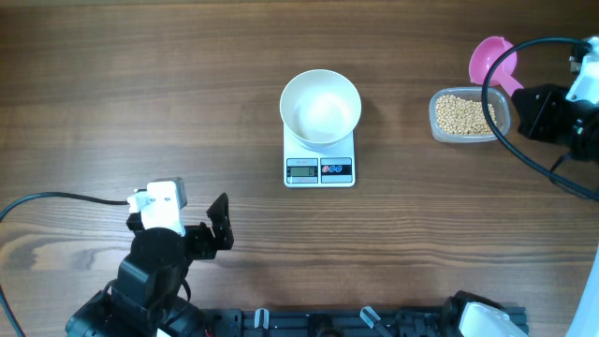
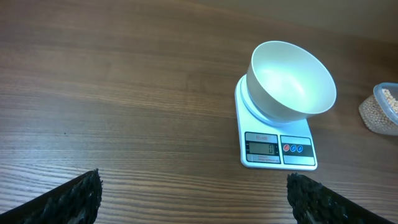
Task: Scoop item into bowl and weigh 150g on scale
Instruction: 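Move the right gripper with the scoop over the soybean tub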
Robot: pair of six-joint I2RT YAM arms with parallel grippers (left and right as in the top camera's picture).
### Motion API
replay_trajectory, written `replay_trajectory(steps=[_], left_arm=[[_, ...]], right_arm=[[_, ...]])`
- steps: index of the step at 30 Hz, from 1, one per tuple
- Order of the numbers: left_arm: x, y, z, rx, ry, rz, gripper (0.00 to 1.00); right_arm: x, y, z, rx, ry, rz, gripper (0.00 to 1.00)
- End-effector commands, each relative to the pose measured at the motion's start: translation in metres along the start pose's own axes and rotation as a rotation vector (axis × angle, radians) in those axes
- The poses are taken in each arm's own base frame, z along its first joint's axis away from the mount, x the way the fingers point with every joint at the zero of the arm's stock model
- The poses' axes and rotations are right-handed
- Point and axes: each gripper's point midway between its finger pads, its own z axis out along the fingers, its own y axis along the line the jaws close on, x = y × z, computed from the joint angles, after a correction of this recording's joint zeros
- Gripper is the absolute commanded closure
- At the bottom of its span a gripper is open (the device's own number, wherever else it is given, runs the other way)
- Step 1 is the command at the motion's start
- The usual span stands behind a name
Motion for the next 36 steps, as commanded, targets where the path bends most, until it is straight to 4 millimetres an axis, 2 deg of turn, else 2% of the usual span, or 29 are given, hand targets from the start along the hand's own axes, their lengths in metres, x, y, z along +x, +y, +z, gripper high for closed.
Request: replay_trajectory(steps=[1, 16, 20, 29, 33, 36], left_arm=[[0.001, 0.001, 0.0, -0.002, 0.0, -0.001, 0.0], [0.001, 0.001, 0.0, -0.002, 0.0, -0.001, 0.0], [0.001, 0.001, 0.0, -0.002, 0.0, -0.001, 0.0], [0.0, 0.001, 0.0, -0.002, -0.002, -0.001, 0.0], [-0.018, -0.008, 0.0, 0.035, -0.073, -0.03, 0.0], [-0.03, -0.019, -0.002, 0.087, -0.116, -0.051, 0.0]], right_arm=[[-0.006, -0.002, -0.004, 0.016, -0.018, -0.026, 0.96], [-0.001, -0.002, -0.004, 0.017, -0.001, -0.018, 0.96], [-0.001, -0.01, -0.004, 0.062, 0.0, -0.017, 0.96], [0.003, -0.011, -0.004, 0.068, 0.018, -0.036, 0.96], [0.01, -0.011, -0.004, 0.07, 0.044, -0.025, 0.96], [0.011, -0.019, -0.004, 0.114, 0.05, -0.025, 0.96]])
